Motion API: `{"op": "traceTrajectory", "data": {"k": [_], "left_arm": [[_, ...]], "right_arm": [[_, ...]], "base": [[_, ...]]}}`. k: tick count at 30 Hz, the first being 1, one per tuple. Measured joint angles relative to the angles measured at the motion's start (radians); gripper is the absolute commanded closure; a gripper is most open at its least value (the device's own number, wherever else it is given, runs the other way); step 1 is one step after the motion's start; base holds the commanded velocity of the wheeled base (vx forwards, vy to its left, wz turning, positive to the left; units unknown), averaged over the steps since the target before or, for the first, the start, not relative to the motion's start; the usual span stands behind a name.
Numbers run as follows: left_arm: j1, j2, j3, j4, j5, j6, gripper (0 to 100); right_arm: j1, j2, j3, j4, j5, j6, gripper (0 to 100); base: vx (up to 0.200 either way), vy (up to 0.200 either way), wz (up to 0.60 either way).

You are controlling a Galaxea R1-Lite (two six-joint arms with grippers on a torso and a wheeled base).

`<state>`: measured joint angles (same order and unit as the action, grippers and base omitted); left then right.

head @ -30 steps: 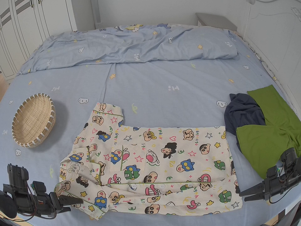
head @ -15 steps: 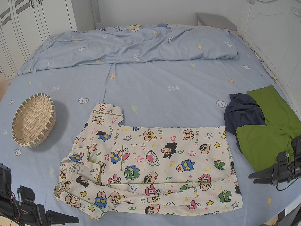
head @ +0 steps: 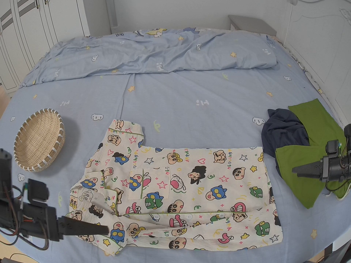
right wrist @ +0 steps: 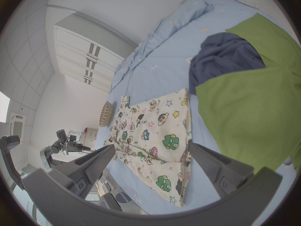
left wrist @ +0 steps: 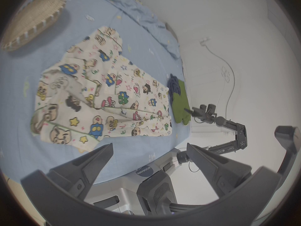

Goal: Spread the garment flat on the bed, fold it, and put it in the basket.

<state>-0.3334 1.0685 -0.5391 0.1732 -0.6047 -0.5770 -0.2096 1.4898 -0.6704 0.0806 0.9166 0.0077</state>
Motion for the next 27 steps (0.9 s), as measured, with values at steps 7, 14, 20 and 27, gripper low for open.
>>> {"op": "traceTrajectory", "data": {"k": [7, 14, 20, 27], "left_arm": [[-0.125, 0.255, -0.039, -0.107, 0.009, -0.019, 0], [-0.216, 0.465, -0.010, -0.254, 0.017, -0.035, 0], [-0.276, 0.526, 0.000, -0.257, 0.055, -0.120, 0], [-0.321, 0.588, 0.003, -0.269, 0.122, -0.128, 0]], "right_arm": [[0.041, -0.038, -0.042, 0.010, 0.000, 0.023, 0], [0.070, -0.061, -0.054, 0.013, 0.000, 0.034, 0], [0.081, -0.064, -0.055, 0.012, 0.000, 0.035, 0], [0.085, -0.062, -0.055, 0.012, 0.002, 0.034, 0]], "base": [[0.000, 0.000, 0.00], [0.000, 0.000, 0.00], [0.000, 0.000, 0.00], [0.000, 0.000, 0.00]]}}
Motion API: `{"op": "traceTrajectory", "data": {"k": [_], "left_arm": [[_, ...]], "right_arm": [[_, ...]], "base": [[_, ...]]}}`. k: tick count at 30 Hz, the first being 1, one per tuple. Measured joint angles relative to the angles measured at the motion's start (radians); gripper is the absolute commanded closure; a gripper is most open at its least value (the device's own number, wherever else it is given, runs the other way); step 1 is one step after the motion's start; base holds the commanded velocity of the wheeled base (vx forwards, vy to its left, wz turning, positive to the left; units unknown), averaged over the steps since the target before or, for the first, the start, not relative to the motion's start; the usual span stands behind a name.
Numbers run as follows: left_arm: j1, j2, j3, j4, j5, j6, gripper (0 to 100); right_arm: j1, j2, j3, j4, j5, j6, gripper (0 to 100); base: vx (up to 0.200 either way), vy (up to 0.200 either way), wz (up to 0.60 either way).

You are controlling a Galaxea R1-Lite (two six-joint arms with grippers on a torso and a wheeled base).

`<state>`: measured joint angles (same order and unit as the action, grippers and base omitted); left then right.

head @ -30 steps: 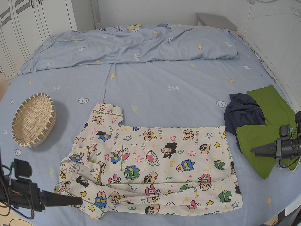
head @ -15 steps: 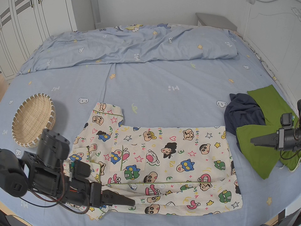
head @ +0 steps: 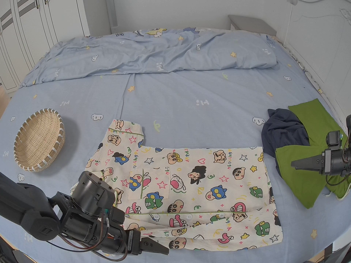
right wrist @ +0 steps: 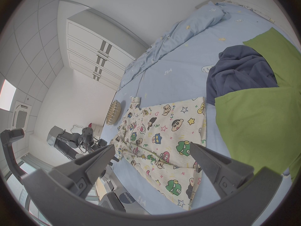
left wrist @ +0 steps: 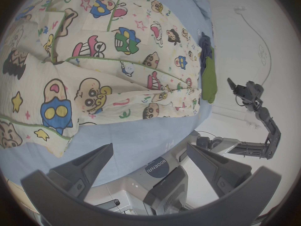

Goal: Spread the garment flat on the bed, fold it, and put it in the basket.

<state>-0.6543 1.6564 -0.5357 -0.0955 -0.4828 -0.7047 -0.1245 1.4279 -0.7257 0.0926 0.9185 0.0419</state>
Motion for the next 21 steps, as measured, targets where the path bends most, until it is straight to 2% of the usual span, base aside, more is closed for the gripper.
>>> {"op": "traceTrajectory", "data": {"k": [6, 13, 21], "left_arm": [[-0.005, 0.074, -0.002, -0.081, 0.061, -0.017, 0], [-0.001, 0.118, -0.010, -0.174, 0.086, -0.078, 0], [0.008, 0.126, -0.018, -0.190, 0.152, -0.081, 0]], "right_arm": [[0.000, 0.000, 0.001, 0.000, 0.004, 0.000, 0], [0.000, 0.001, 0.001, 0.001, 0.007, 0.000, 0], [0.008, 0.004, 0.006, -0.005, 0.007, -0.001, 0]], "base": [[0.000, 0.000, 0.00], [0.000, 0.000, 0.00], [0.000, 0.000, 0.00]]}}
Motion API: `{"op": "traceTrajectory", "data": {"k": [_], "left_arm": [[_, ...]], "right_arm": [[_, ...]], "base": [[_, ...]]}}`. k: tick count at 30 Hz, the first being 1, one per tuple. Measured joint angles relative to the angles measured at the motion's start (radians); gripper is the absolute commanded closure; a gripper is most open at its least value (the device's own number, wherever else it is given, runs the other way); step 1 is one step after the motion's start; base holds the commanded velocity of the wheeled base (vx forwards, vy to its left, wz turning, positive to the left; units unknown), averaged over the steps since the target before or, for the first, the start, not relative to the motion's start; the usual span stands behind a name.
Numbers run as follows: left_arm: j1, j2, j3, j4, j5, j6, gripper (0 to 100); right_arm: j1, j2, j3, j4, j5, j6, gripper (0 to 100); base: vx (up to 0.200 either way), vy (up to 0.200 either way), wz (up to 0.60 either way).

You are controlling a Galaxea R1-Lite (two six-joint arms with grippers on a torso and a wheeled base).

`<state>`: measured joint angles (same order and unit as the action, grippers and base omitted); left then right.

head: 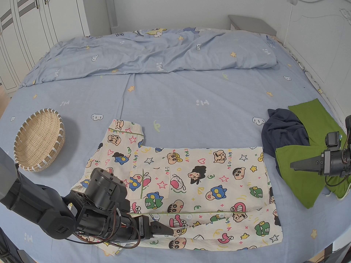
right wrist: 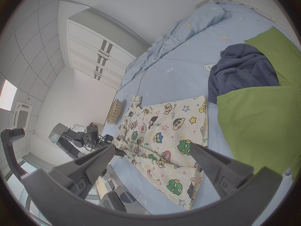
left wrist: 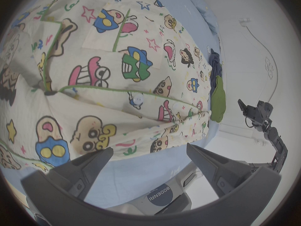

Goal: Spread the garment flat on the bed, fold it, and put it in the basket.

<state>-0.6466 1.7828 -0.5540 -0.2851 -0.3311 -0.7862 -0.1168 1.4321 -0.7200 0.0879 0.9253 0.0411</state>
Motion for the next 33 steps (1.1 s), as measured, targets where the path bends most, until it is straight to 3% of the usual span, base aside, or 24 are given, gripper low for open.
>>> {"op": "traceTrajectory", "data": {"k": [5, 33], "left_arm": [[0.024, -0.005, -0.004, -0.027, 0.023, 0.000, 0], [0.063, 0.024, 0.100, -0.480, 0.074, 0.002, 0]], "right_arm": [[0.002, 0.002, 0.003, 0.000, 0.000, 0.000, 0], [0.013, 0.002, 0.007, -0.001, -0.002, 0.002, 0]], "base": [[0.000, 0.000, 0.00], [0.000, 0.000, 0.00]]}}
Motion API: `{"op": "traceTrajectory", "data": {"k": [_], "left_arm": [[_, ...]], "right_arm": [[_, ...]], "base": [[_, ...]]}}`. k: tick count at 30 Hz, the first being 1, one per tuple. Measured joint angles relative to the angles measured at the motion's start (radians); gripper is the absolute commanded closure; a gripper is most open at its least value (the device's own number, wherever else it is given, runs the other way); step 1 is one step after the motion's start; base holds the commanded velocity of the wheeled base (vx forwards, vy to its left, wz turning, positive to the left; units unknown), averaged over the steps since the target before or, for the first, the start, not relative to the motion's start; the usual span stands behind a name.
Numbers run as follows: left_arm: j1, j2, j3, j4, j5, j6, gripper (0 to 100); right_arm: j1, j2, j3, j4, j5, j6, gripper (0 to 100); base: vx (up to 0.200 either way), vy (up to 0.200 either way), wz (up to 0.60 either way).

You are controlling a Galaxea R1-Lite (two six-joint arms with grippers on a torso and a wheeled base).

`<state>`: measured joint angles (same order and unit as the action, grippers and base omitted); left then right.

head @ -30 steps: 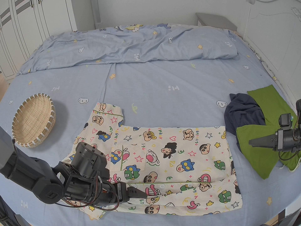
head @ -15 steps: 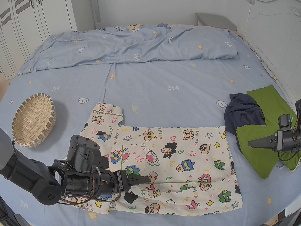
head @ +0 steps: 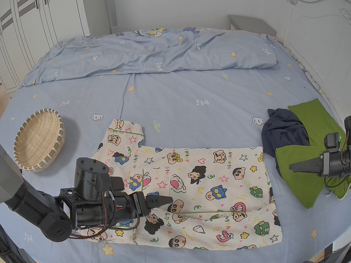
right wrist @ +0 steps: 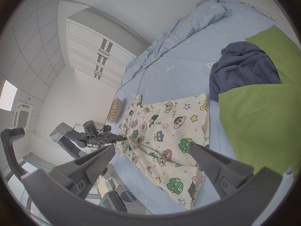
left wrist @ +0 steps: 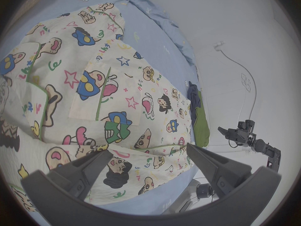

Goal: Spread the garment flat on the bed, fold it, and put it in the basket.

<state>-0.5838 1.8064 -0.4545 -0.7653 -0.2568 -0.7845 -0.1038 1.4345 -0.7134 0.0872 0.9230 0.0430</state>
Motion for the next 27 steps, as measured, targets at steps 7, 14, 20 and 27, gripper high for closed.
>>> {"op": "traceTrajectory", "data": {"k": [7, 14, 20, 27], "left_arm": [[-0.008, 0.007, 0.049, -0.079, -0.006, -0.005, 0], [-0.022, -0.049, 0.076, -0.074, -0.027, -0.002, 0], [-0.042, -0.115, 0.096, -0.060, -0.057, 0.001, 0], [-0.058, -0.174, 0.100, -0.004, -0.105, 0.007, 0]], "right_arm": [[0.002, 0.000, 0.000, 0.000, -0.001, 0.000, 0], [0.002, 0.000, 0.000, -0.001, -0.003, 0.000, 0], [0.001, 0.000, 0.000, 0.000, -0.003, 0.000, 0], [0.001, 0.000, 0.000, -0.001, -0.003, 0.000, 0]], "base": [[0.000, 0.000, 0.00], [0.000, 0.000, 0.00], [0.000, 0.000, 0.00], [0.000, 0.000, 0.00]]}}
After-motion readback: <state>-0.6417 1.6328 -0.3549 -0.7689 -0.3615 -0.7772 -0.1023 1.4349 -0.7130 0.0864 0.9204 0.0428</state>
